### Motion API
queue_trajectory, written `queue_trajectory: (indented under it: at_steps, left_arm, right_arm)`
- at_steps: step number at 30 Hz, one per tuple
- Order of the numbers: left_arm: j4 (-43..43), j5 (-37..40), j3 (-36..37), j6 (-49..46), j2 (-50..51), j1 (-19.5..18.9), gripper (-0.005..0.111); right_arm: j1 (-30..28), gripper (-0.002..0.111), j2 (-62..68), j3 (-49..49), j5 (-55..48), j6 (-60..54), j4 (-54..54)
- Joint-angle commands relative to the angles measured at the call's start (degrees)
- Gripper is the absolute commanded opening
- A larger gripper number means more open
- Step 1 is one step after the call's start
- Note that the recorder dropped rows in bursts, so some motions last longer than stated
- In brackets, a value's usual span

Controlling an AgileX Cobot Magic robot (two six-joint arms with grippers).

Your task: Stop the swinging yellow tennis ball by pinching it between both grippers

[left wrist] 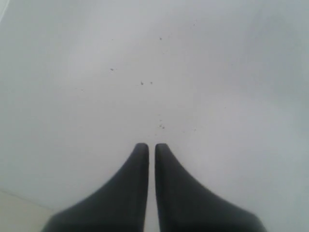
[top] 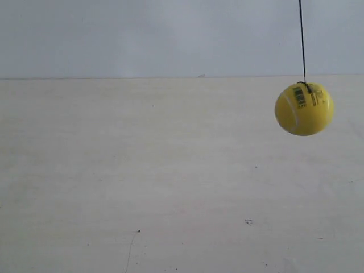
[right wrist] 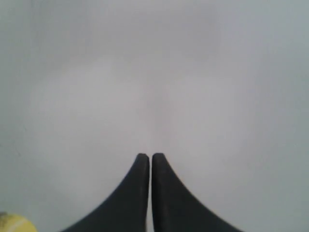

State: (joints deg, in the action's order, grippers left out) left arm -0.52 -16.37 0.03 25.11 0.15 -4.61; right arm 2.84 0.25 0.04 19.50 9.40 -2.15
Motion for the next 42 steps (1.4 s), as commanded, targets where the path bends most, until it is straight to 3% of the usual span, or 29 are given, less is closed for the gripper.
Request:
queue_trajectory:
  at_steps: [1, 5, 6, 9, 12, 16, 22, 25, 32, 42]
  left_arm:
    - [11.24, -6.40, -0.03, 17.62, -0.15, -0.17, 0.005]
    - [23.76, -16.10, -0.91, 28.77, 3.14, -0.17, 0.005]
    - [34.00, -19.10, -4.01, 33.00, 6.88, -0.17, 0.005]
    - [53.57, -26.24, -11.22, 44.99, 19.21, -0.17, 0.005]
    - [54.29, -32.30, -12.36, 42.51, 28.64, -0.17, 0.005]
    - [63.62, -49.80, -12.36, 33.38, 44.21, -0.17, 0.005]
    - [68.31, -53.59, -12.36, 22.94, 58.98, 0.17, 0.005]
    - [67.26, -53.59, -12.36, 16.58, 64.19, 3.22, 0.005]
    - [57.43, -53.59, -12.44, 4.12, 71.89, 10.56, 0.005]
    - [54.67, -53.59, -18.05, 0.17, 78.74, 15.42, 0.005]
  right_arm:
    - [-0.28, 0.000, -0.25, -0.04, 2.68, 11.24, -0.01]
    - [-0.28, 0.000, -0.25, -1.01, 1.62, 15.11, -2.41]
    - [-0.28, 0.000, -0.25, -2.57, 1.51, 18.98, -6.04]
    - [-0.28, 0.000, 5.40, -6.42, 1.38, 31.39, -20.98]
    - [-0.28, 0.000, 11.95, -8.38, 2.85, 40.31, -33.08]
    - [-0.28, 0.000, 27.62, -8.76, 22.44, 48.16, -48.89]
    - [-0.28, 0.000, 44.76, -8.76, 37.61, 41.51, -53.94]
    - [-0.28, 0.000, 50.53, -8.76, 40.70, 36.86, -54.05]
    - [-0.28, 0.000, 54.89, -8.76, 40.71, 30.16, -52.48]
    - [-0.28, 0.000, 54.89, -8.76, 41.06, 29.07, -52.72]
